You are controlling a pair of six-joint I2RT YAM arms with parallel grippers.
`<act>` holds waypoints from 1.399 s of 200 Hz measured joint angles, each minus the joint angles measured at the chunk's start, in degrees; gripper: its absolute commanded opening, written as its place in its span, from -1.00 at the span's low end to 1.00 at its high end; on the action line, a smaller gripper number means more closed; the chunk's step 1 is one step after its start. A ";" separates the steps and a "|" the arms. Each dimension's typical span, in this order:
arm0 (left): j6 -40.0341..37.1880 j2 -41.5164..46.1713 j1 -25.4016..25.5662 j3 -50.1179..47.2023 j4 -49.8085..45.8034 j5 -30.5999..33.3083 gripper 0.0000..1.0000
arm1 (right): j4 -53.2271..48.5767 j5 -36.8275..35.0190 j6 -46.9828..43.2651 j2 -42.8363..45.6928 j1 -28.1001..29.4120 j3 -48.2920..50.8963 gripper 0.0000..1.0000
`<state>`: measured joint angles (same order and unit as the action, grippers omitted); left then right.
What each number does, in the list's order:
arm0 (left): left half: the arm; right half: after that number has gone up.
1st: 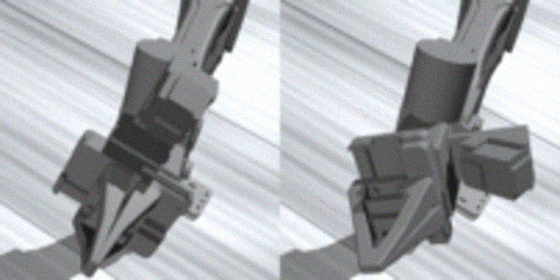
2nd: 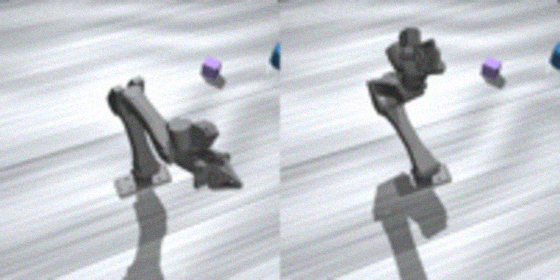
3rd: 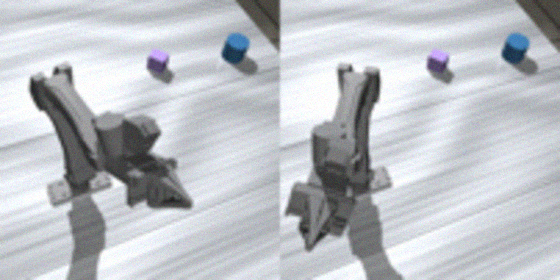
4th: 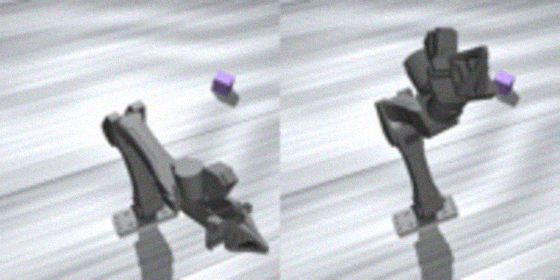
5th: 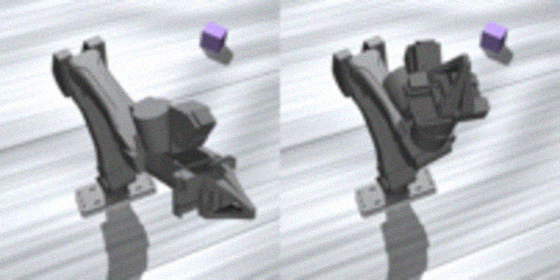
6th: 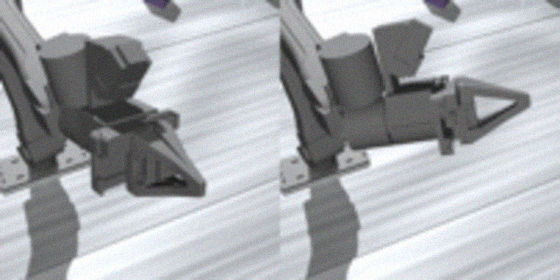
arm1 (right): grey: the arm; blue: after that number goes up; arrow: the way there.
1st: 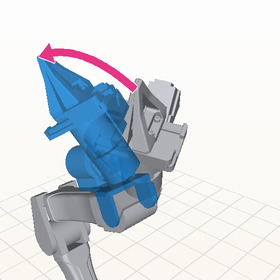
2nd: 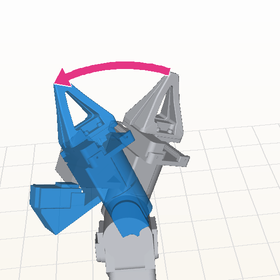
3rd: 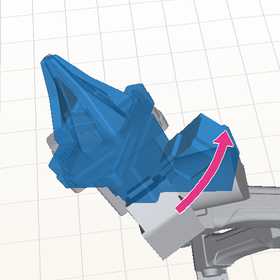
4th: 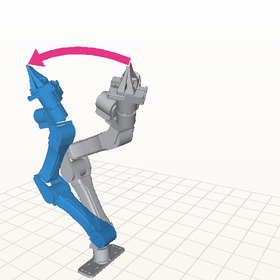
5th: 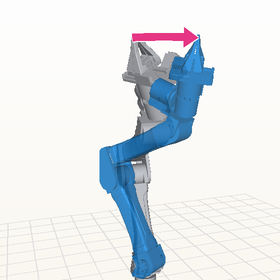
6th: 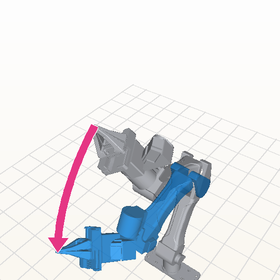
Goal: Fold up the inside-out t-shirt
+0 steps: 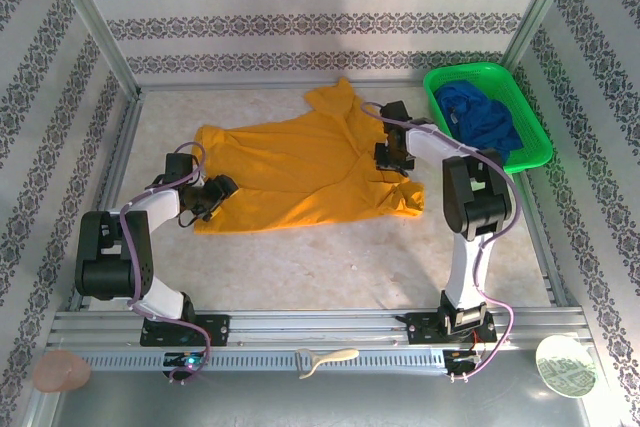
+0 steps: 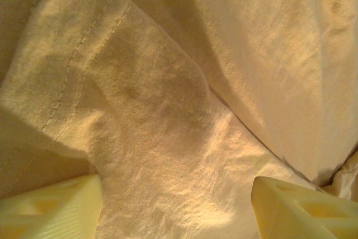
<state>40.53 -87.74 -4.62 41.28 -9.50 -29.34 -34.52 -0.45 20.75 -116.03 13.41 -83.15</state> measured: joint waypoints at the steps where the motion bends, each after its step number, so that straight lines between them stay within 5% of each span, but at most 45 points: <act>1: 0.00 0.00 0.00 0.00 0.00 0.00 0.41 | 0.00 0.00 -0.07 -0.07 0.00 -0.07 -0.80; 10: 0.00 0.00 0.00 0.00 0.00 0.00 0.41 | -0.02 -0.17 -0.57 -0.81 -0.02 -0.83 -1.00; 56: 0.00 -0.07 0.00 -0.07 0.02 0.00 0.41 | 0.22 0.20 -0.09 -0.48 -1.09 0.02 -1.00; 115: 0.00 -0.61 0.00 -0.07 0.04 0.00 0.41 | 2.43 3.04 2.49 10.82 -5.31 3.04 -1.00; 133: 0.00 -0.61 0.02 -0.07 0.07 0.00 0.41 | 3.28 5.01 3.89 12.37 -5.03 3.06 -0.31; 169: 0.00 -0.61 0.02 -0.07 0.07 0.00 0.41 | 3.93 6.75 4.15 13.27 -1.79 6.49 -0.18; 209: 0.00 -0.66 0.00 -0.09 0.11 -0.02 0.41 | 4.37 7.48 3.45 13.68 1.51 14.34 -1.00; 245: 0.02 -0.66 0.02 -0.22 0.46 -0.04 0.41 | 5.42 8.83 3.37 15.69 1.60 21.97 -1.00; 263: 0.02 -0.66 0.02 -0.24 0.63 -0.07 0.41 | 6.40 9.79 3.91 16.61 1.57 24.94 -0.41; 280: 0.02 -0.72 0.02 -0.33 0.98 -0.20 0.41 | 7.13 10.95 4.76 17.16 1.27 26.14 -0.24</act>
<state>40.56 -88.47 -4.60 40.95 -8.51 -29.54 -27.40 10.50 25.52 -98.87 14.68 -57.01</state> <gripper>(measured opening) 0.705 0.342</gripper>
